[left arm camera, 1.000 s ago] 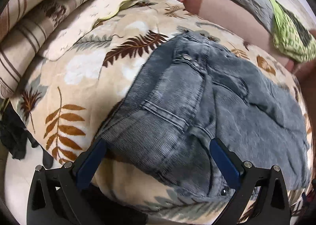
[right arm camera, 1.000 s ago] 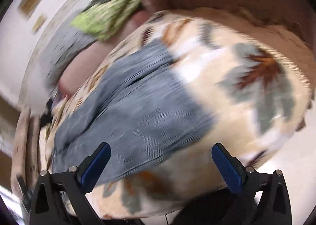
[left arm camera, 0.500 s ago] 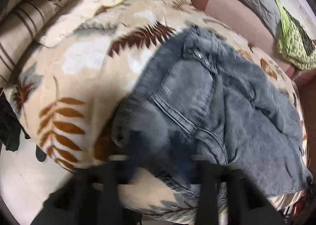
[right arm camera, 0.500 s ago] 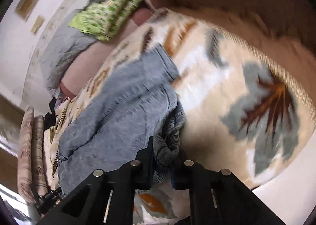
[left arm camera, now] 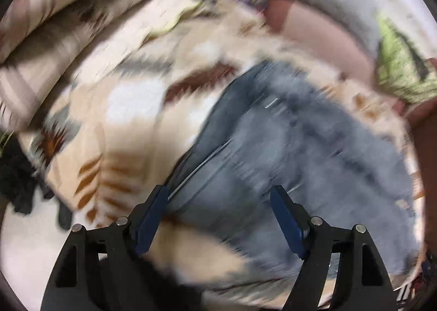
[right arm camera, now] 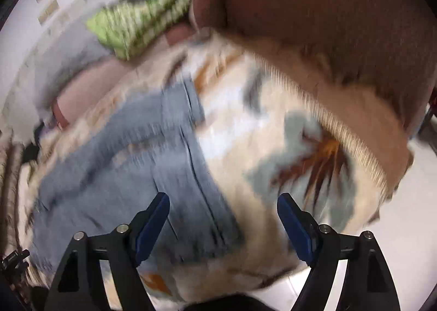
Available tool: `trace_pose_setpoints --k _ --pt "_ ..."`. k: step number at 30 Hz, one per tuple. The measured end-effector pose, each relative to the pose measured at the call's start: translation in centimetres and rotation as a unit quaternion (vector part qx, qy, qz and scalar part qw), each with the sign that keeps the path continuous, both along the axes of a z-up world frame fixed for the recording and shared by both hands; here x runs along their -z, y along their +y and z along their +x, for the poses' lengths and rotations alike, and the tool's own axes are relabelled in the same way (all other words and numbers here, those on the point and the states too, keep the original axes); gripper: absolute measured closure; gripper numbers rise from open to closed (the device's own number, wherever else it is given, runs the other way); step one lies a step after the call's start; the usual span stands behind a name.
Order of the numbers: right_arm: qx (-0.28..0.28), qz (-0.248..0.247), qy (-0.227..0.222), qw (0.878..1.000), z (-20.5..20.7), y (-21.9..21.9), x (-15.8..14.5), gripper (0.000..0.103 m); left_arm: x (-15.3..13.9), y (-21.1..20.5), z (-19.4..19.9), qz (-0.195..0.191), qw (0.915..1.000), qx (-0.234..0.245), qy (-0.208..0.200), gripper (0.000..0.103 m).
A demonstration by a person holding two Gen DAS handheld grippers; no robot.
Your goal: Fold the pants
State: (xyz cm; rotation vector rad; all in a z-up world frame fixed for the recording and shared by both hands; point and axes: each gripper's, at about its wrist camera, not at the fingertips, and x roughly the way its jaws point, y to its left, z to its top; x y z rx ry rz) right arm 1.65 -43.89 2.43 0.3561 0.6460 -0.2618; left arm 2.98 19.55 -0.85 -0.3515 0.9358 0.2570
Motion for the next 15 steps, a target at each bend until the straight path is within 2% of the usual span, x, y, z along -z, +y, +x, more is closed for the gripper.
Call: trace_pose_setpoints --k 2,4,6,8,9,10,11,12,15 --pt "-0.012 -0.002 -0.012 1.0 1.4 -0.3 -1.7 0.019 -1.2 -1.3 1.1 0.014 0.9994 0.029 -0.014 0.025" --pt "-0.035 0.02 -0.006 0.999 3.8 -0.6 -2.1 0.019 -1.1 -2.6 2.7 0.034 0.998 0.051 -0.016 0.024" --pt "-0.048 0.035 0.017 0.998 7.1 -1.1 -1.4 0.019 0.7 -3.1 4.5 0.048 0.9971 0.056 0.02 0.024" --pt "-0.066 0.055 0.06 0.995 10.6 -1.3 0.6 0.019 4.9 -3.2 6.6 0.058 0.9899 0.063 0.113 0.023" --pt "-0.082 0.06 0.081 0.991 11.5 -1.1 1.7 0.02 5.8 -3.3 6.8 0.07 0.9894 0.066 0.109 0.02" --pt "-0.107 0.057 0.107 0.987 12.8 -0.5 3.1 0.038 5.3 -3.5 6.5 0.087 0.9897 0.066 0.093 0.018" --pt "-0.125 0.039 0.135 0.982 13.5 0.1 4.3 0.06 5.0 -3.7 6.4 0.091 0.9883 0.071 0.099 0.018" --pt "-0.128 -0.015 0.151 0.98 13.8 1.0 4.8 0.074 4.6 -3.7 6.5 0.087 0.9881 0.075 0.103 0.018" --pt "-0.119 -0.071 0.146 0.98 13.4 1.7 3.4 0.078 1.3 -2.7 7.0 0.074 0.9937 0.072 0.044 0.018"
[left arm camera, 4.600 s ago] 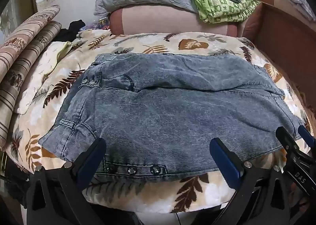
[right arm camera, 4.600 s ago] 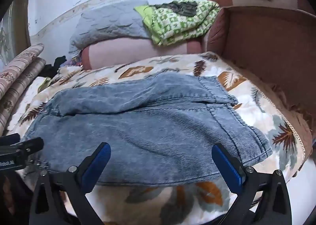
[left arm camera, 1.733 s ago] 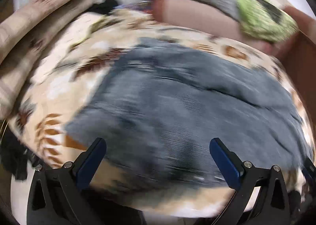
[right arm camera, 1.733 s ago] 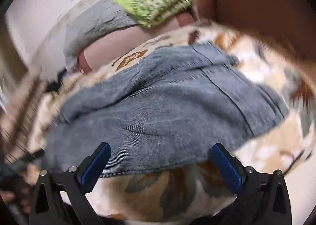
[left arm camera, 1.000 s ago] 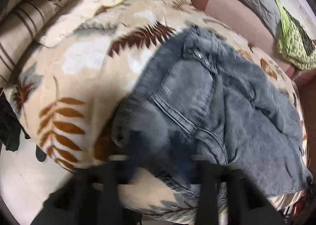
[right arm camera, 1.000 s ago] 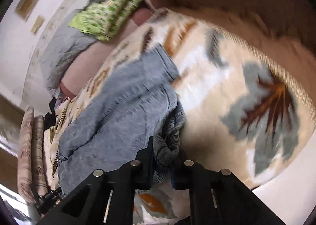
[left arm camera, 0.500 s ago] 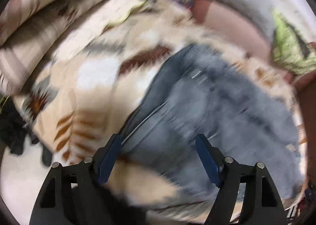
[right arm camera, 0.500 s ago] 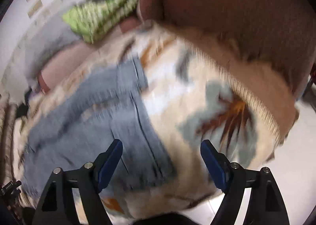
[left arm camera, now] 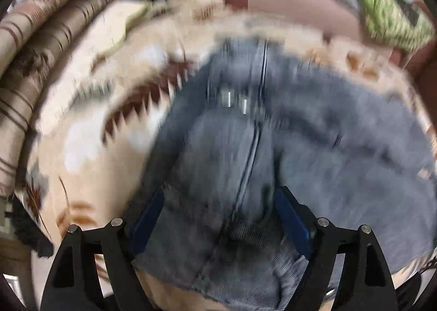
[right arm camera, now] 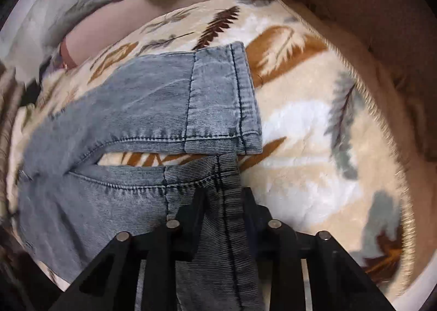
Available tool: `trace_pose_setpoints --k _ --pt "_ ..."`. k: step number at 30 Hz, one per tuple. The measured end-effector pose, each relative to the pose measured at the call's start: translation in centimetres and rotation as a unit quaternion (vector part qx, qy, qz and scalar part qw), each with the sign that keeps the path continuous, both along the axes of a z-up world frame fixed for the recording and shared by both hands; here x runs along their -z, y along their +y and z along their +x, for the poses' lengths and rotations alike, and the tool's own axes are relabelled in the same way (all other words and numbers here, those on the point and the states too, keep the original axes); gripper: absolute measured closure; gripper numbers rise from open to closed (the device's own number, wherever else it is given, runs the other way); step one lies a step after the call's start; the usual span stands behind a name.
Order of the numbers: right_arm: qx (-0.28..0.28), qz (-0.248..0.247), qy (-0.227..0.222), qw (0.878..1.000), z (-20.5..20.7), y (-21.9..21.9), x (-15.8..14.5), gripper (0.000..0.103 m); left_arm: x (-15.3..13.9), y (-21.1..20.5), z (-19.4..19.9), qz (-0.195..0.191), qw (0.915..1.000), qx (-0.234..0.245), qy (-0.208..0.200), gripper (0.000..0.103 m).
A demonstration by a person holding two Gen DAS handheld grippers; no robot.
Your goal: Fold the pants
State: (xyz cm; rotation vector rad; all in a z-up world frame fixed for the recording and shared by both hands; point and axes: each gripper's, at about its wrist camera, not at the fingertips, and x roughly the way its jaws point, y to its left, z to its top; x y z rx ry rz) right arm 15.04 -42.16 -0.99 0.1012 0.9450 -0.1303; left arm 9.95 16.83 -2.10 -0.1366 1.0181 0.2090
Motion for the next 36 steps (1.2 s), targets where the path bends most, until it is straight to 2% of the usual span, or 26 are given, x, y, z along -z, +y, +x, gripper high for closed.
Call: trace_pose_setpoints --k 1,2,3,4,5,7,9,11,14,17,19,21,22,23,25,26,27,28,29,31,34,36 --pt "0.013 -0.009 -0.011 1.0 -0.2 -0.4 -0.6 0.077 -0.7 0.4 0.5 -0.004 0.9999 -0.001 -0.011 0.018" --pt "0.029 0.008 -0.023 0.999 -0.3 -1.4 -1.2 0.075 -1.7 0.8 1.6 -0.011 0.9997 -0.004 -0.022 0.018" --pt "0.039 0.026 -0.029 0.998 0.0 -2.2 -1.9 0.057 -2.2 1.4 3.2 -0.019 0.9995 -0.005 -0.026 0.018" --pt "0.058 0.042 -0.042 0.997 0.0 -3.1 -2.7 0.021 -2.3 1.5 4.1 -0.025 0.9994 -0.003 -0.026 0.018" --pt "0.08 0.047 -0.067 0.993 0.1 -4.0 -3.4 0.012 -2.3 1.8 5.9 -0.04 0.9989 0.002 -0.022 0.018" --pt "0.092 0.05 -0.084 0.991 0.8 -4.7 -4.2 0.009 -2.1 1.9 8.8 -0.048 0.9988 -0.001 -0.01 0.018" --pt "0.08 0.072 -0.087 0.99 2.6 -5.2 -4.8 0.009 -1.6 2.0 13.0 -0.051 0.9986 0.013 0.002 0.018" --pt "0.072 0.086 -0.087 0.99 4.6 -5.5 -5.4 0.009 -1.2 1.9 15.6 -0.048 0.9988 0.012 0.005 0.018" --pt "0.067 0.089 -0.087 0.99 7.7 -6.1 -6.1 0.009 0.3 2.2 19.4 -0.069 0.9975 0.005 0.015 0.018" --pt "0.057 0.077 -0.065 0.993 11.7 -6.1 -5.4 0.009 2.3 1.6 22.2 -0.064 0.997 0.018 0.039 0.019" --pt "0.056 0.079 -0.046 0.994 13.2 -6.5 -4.5 0.011 3.8 1.7 23.1 -0.071 0.9958 0.012 0.056 0.025" --pt "0.048 0.085 -0.038 0.994 15.0 -6.4 -3.2 0.014 4.1 1.9 23.3 -0.08 0.9952 0.007 0.055 0.028" --pt "0.039 0.085 -0.034 0.995 15.8 -6.0 -2.7 0.019 3.9 2.0 23.3 -0.078 0.9959 0.005 0.046 0.035" --pt "0.029 0.079 -0.024 0.996 16.6 -5.5 -2.1 0.021 3.9 2.0 23.4 -0.078 0.9958 0.006 0.049 0.047" --pt "0.017 0.059 0.004 0.998 18.0 -4.7 -0.9 0.039 3.9 2.4 23.6 -0.094 0.9941 0.004 0.054 0.06" --pt "0.011 0.045 0.004 0.999 18.2 -4.3 -0.8 0.049 3.9 2.7 23.7 -0.103 0.993 0.003 0.057 0.075" --pt "0.002 0.039 0.007 0.999 18.3 -3.9 -1.0 0.059 4.0 2.8 23.9 -0.093 0.9936 0.0 0.065 0.093" --pt "-0.001 0.032 0.007 0.999 18.3 -3.7 -1.4 0.07 4.0 2.9 24.1 -0.087 0.9939 0.001 0.068 0.099" --pt "-0.002 0.02 0.006 1.0 18.2 -3.4 -1.9 0.075 3.9 3.1 24.2 -0.091 0.9938 -0.002 0.064 0.099" --pt "0.007 -0.004 -0.01 1.0 17.7 -3.2 -3.2 0.092 2.9 3.1 24.1 -0.079 0.9955 0.0 0.052 0.099" --pt "0.018 0.01 -0.046 0.999 16.4 -3.6 -5.5 0.091 0.5 2.8 23.9 -0.042 0.9989 0.013 0.015 0.1" --pt "0.015 0.004 -0.047 0.999 16.2 -3.5 -5.3 0.089 0.3 3.1 24.2 -0.036 0.9992 0.015 0.006 0.1"
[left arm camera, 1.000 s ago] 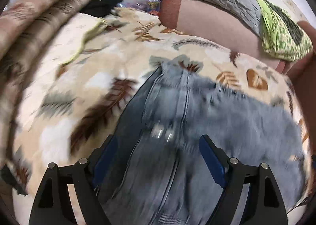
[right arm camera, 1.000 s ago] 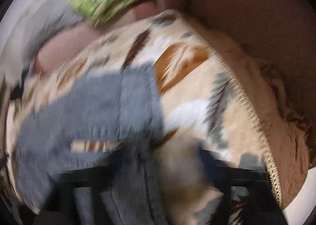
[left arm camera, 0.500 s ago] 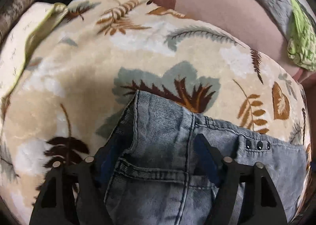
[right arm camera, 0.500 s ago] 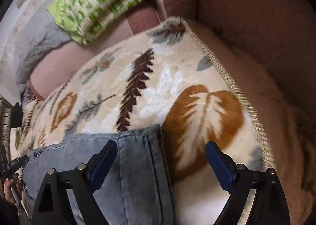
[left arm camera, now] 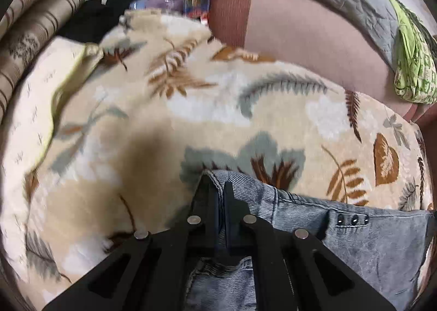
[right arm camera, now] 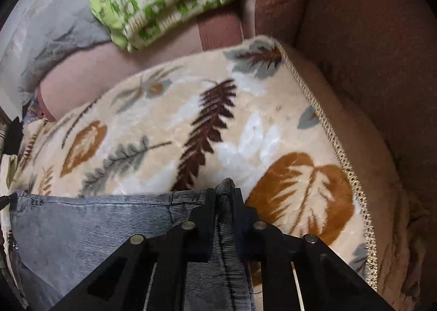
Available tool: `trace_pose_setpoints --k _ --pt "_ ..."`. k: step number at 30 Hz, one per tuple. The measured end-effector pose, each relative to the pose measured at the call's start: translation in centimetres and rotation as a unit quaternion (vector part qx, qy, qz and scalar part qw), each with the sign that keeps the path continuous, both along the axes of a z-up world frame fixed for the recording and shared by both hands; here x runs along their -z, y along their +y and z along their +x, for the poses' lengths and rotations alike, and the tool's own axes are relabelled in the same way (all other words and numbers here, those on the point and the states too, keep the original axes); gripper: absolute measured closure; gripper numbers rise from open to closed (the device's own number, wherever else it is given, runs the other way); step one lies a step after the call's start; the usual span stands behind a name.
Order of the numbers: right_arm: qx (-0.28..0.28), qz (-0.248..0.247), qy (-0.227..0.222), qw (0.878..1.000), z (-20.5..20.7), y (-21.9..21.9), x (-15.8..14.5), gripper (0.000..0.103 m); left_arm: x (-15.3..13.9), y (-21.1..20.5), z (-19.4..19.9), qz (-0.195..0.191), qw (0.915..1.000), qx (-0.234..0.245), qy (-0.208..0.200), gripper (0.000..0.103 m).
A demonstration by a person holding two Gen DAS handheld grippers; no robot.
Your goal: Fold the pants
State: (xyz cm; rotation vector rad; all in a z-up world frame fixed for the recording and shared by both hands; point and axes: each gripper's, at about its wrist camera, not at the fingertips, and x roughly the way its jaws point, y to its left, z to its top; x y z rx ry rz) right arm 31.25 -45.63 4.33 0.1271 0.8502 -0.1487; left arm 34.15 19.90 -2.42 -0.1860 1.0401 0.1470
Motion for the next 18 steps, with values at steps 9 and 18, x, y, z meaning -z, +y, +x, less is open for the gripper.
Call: trace_pose_setpoints --k 9,18 --pt "0.025 0.075 0.006 0.997 -4.8 -2.1 0.7 0.033 1.4 0.4 -2.6 0.007 0.9999 0.005 0.015 0.037" --pt "-0.03 0.009 0.11 0.993 -8.5 1.6 5.2 0.067 4.0 0.3 -7.0 0.024 0.9968 0.014 0.075 0.027"
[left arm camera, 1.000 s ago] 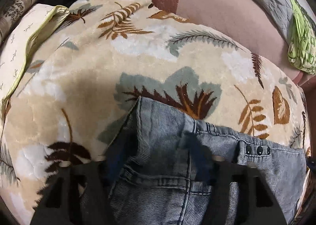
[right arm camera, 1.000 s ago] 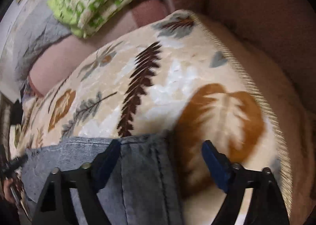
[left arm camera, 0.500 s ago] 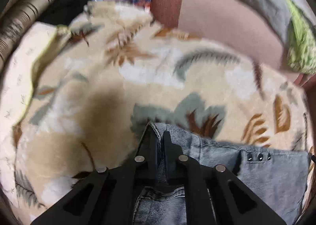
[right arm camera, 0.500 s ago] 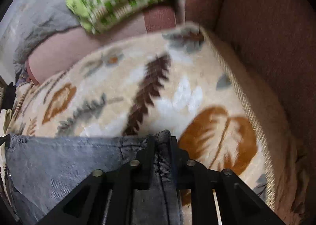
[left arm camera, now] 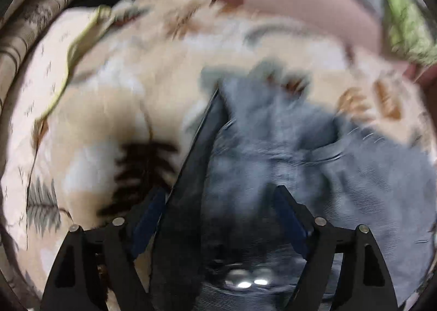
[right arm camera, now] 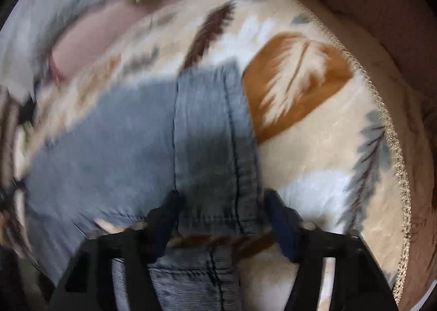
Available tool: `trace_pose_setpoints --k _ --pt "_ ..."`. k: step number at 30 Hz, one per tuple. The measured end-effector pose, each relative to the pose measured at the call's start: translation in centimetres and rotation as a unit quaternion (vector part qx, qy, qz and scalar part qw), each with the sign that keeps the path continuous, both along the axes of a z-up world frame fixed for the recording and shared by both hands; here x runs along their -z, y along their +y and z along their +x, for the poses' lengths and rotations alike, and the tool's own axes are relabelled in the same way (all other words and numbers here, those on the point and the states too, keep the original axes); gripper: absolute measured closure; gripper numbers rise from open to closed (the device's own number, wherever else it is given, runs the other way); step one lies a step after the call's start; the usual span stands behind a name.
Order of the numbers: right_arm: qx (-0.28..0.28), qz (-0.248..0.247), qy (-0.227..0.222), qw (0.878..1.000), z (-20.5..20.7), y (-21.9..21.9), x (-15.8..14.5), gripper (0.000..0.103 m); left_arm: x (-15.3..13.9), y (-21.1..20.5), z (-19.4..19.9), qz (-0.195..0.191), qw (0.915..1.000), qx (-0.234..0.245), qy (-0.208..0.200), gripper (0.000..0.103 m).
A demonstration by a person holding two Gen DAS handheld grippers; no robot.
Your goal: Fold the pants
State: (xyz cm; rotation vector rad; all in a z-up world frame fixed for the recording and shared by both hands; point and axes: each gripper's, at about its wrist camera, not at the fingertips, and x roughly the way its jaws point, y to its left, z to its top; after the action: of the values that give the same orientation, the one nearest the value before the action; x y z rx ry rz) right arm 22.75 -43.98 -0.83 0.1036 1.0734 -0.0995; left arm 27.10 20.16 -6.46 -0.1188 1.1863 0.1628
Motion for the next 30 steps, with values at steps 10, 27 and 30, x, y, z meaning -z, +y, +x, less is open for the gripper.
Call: trace_pose_setpoints --k 10,27,30 --pt "0.043 0.029 -0.104 0.993 3.1 -2.2 -5.5 0.014 -3.6 3.1 4.7 -0.116 0.9901 -0.038 -0.07 0.034" --pt "0.018 0.04 -0.041 0.998 12.3 -1.5 -1.8 0.044 0.2 2.1 10.7 -0.104 0.9935 -0.038 -0.028 0.064" --pt "0.014 0.026 -0.032 0.999 13.0 -0.9 -0.7 0.045 -0.1 1.3 11.1 -0.074 0.9965 -0.03 -0.027 0.09"
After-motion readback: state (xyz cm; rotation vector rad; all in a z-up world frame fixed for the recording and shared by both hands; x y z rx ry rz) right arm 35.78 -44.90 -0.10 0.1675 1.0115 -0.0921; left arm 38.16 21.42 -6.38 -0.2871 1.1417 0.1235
